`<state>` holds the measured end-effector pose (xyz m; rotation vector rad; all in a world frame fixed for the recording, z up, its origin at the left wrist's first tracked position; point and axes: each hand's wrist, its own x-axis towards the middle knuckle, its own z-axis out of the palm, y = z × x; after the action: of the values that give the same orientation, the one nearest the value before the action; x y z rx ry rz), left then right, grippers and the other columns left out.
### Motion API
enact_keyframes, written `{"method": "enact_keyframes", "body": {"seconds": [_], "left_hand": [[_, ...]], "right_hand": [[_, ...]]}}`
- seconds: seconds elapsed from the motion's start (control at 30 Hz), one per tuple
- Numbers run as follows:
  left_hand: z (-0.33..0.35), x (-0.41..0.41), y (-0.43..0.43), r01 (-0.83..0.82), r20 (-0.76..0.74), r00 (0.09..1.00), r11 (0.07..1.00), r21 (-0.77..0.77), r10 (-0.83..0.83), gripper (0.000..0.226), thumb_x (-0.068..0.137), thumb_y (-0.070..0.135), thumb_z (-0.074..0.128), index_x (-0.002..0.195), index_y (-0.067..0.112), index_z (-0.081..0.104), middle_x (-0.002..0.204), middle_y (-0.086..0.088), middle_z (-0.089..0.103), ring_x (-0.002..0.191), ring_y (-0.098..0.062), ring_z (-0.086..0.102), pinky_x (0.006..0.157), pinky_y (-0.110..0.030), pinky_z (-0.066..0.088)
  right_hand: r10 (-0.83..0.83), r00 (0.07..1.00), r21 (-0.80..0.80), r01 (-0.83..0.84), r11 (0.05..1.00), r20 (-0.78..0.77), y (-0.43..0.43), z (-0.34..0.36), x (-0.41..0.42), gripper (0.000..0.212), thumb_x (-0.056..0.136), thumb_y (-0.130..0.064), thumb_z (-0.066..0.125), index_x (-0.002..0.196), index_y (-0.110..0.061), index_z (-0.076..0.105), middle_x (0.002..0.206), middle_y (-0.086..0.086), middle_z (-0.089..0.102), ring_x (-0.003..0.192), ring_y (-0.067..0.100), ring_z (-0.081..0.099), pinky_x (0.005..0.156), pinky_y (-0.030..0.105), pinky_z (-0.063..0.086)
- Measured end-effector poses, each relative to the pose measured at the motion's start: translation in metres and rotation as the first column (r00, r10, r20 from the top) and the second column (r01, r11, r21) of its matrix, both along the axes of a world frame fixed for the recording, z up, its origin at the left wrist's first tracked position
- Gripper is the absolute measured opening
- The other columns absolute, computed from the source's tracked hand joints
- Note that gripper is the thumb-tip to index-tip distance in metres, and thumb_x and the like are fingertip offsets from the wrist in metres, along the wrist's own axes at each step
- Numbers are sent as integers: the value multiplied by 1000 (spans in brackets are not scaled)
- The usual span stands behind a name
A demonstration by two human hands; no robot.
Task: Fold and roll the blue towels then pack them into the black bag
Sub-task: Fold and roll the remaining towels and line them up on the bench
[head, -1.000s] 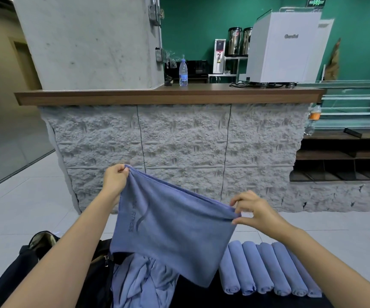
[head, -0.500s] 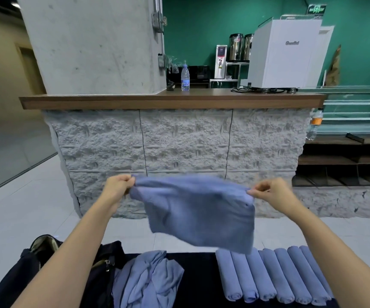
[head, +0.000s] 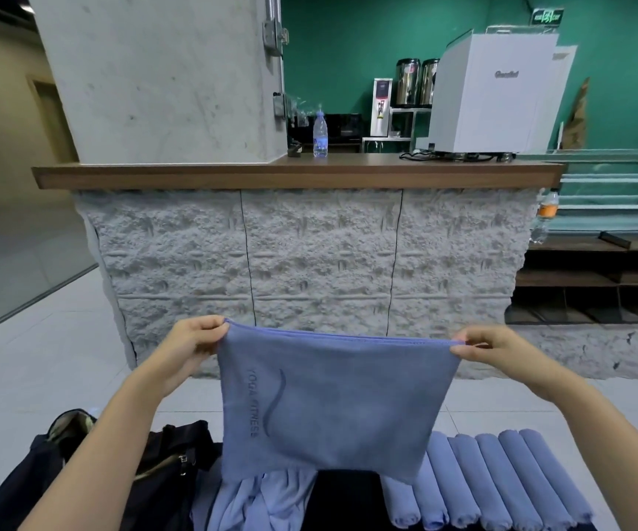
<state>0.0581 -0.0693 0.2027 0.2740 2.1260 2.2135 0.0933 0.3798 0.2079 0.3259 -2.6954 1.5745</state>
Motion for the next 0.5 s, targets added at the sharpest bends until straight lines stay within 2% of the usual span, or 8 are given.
{"method": "enact_keyframes", "body": {"seconds": [0.03, 0.07, 0.13, 0.2, 0.27, 0.3, 0.4, 0.5], "left_hand": [[1, 1, -5, 38, 36, 998, 990, 134, -43, 14, 84, 16, 61, 83, 5, 70, 84, -7, 67, 79, -14, 61, 67, -20, 49], [2, 1, -6, 56, 102, 991, 968, 245, -83, 18, 80, 17, 61, 87, 5, 72, 88, -8, 69, 80, -16, 64, 67, -23, 51], [-1, -6, 4, -13, 312, 947, 956, 293, -82, 19, 73, 14, 63, 87, 5, 72, 80, -7, 71, 73, -17, 65, 63, -25, 52], [-6, -15, 28, -151, 460, 886, 971, 183, 51, 7, 80, 7, 61, 82, 5, 68, 64, -3, 68, 57, -14, 63, 56, -24, 50], [-8, -20, 57, -314, 393, 885, 943, 111, 249, 13, 87, 4, 58, 76, 7, 64, 51, -1, 63, 43, -11, 58, 47, -20, 44], [-6, -17, 75, -350, 306, 902, 931, 107, 304, 15, 87, 3, 59, 74, 7, 64, 52, -2, 62, 43, -11, 57, 47, -20, 43], [-1, 6, 129, -261, 81, 963, 964, 47, 257, 19, 87, 3, 62, 69, 8, 66, 70, -12, 63, 64, -18, 56, 60, -27, 49], [-1, 15, 160, -232, -80, 970, 971, -56, 228, 13, 86, 7, 65, 77, 11, 74, 79, -10, 71, 71, -17, 63, 69, -33, 53]], "right_hand": [[65, 996, -246, -46, 968, 68, 0, 0, 4, 10, 90, -9, 57, 84, -1, 61, 79, -5, 67, 77, 7, 59, 77, 17, 44], [134, 984, -483, -59, 874, 122, -3, 0, 5, 15, 91, -11, 52, 91, 2, 60, 87, 4, 67, 81, 13, 61, 79, 22, 48], [146, 963, -650, 40, 759, 229, -16, -5, -2, 20, 93, -14, 50, 99, 3, 59, 83, 12, 61, 70, 16, 59, 64, 24, 51], [-160, 942, -484, 292, 825, 296, -36, -17, -17, 14, 91, -11, 59, 82, 0, 61, 68, 9, 51, 52, 13, 47, 47, 20, 42], [-500, 849, -341, 526, 779, 168, -59, -28, -28, 25, 86, -6, 65, 63, -7, 56, 57, 7, 50, 49, 16, 44, 46, 22, 41], [-551, 829, -351, 545, 761, 93, -74, -29, -29, 25, 84, -7, 67, 62, -9, 57, 57, 8, 55, 53, 19, 49, 49, 27, 46], [-482, 864, -321, 420, 849, -143, -121, -26, -18, 21, 80, -15, 70, 63, -18, 57, 59, 1, 63, 57, 19, 57, 59, 42, 53], [-407, 868, -251, 342, 906, -286, -155, -15, -1, 21, 81, -18, 69, 65, -22, 57, 60, -3, 63, 59, 18, 59, 59, 40, 53]]}}
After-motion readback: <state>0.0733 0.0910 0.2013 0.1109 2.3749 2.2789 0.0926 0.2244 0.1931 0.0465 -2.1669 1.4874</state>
